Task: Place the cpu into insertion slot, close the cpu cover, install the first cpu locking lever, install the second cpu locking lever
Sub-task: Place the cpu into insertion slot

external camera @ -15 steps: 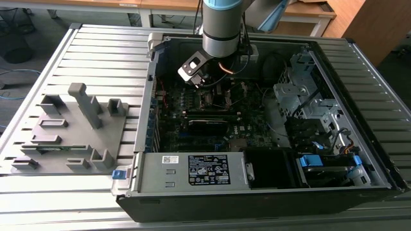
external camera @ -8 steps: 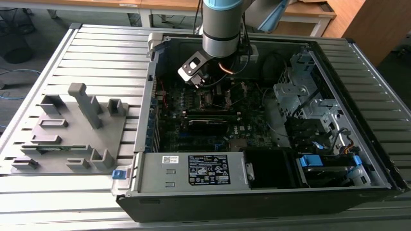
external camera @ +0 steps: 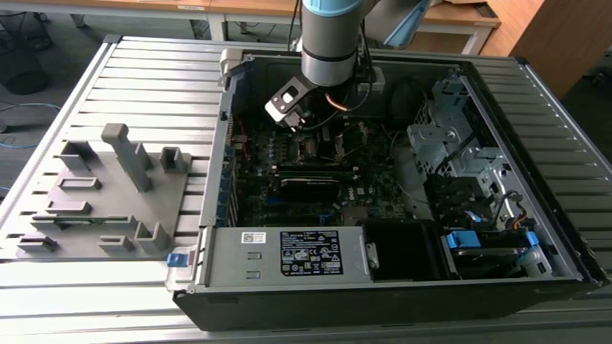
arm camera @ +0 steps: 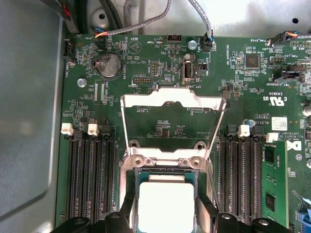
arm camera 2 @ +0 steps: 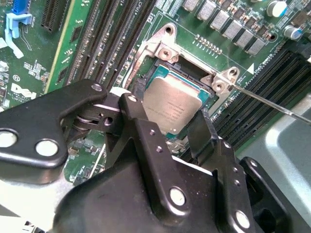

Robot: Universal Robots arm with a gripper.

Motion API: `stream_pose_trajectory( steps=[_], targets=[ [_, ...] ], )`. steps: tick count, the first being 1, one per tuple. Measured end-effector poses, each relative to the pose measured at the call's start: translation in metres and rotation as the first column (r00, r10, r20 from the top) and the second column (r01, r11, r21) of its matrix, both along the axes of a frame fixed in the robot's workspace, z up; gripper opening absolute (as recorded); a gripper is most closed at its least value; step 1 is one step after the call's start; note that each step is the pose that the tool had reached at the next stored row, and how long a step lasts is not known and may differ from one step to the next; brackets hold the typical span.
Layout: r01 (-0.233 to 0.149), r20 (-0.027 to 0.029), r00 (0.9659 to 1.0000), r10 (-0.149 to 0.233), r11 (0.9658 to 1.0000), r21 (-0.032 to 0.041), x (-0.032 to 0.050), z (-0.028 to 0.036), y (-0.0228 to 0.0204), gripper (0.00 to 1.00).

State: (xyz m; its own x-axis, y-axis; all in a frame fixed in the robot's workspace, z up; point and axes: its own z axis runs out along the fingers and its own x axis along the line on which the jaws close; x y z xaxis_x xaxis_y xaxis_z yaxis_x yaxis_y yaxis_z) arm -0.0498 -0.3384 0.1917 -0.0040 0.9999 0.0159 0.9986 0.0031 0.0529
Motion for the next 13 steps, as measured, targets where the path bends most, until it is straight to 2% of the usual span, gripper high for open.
stream_pose_trajectory(
  steps=[3,10,13],
  targets=[
    [0.000,-0.0001,1.0000,0.000,1.0000,-0.0002,0.0000,0.0012,0.0000,0.61],
    [0.000,-0.0001,1.0000,0.000,1.0000,-0.0001,0.0000,0.0135,0.0000,0.61],
    [0.000,0.0002,1.0000,0.000,1.0000,0.0003,0.0000,0.0136,0.0001,0.61]
  ],
)
